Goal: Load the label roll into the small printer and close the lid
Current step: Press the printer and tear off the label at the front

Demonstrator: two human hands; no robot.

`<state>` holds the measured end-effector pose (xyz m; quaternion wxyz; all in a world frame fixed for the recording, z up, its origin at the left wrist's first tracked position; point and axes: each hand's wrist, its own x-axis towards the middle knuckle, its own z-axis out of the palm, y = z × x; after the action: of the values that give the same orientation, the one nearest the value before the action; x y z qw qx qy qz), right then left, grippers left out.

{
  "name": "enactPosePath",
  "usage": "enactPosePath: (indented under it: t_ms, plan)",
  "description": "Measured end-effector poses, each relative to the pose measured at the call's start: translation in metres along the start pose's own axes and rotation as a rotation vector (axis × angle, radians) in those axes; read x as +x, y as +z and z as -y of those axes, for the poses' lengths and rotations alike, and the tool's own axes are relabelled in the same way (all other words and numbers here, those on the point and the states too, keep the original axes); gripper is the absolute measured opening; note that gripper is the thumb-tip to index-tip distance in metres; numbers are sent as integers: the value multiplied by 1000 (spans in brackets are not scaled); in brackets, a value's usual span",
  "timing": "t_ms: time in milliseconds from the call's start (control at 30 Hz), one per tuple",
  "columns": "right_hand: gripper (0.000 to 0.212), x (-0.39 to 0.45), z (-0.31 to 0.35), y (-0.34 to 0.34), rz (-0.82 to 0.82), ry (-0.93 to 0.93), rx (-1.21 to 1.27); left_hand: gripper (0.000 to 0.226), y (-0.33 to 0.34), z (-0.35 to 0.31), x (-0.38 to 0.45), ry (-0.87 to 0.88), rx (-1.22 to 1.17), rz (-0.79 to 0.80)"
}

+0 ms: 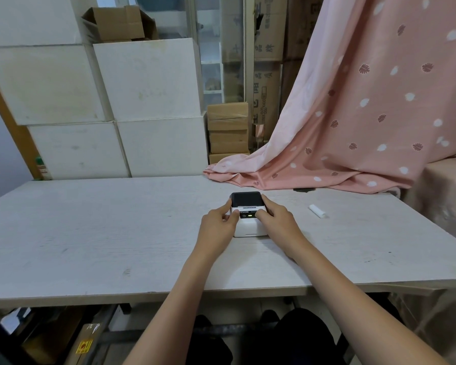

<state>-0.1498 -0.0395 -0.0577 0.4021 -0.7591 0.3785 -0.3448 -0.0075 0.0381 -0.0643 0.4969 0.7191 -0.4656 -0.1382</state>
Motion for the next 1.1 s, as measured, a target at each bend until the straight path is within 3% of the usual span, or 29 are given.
enactPosePath:
  t_ms: [367,900,1100]
  plan:
    - [53,-3,3,-1,-16,3,-9,46,0,-1,0,-8,-3,2]
    - [35,-2,1,-1,-6,-15,7,47,1,1,1,-9,0,8]
    - [39,0,-1,0,-4,-9,16,48,1,2,1,1,5,-1]
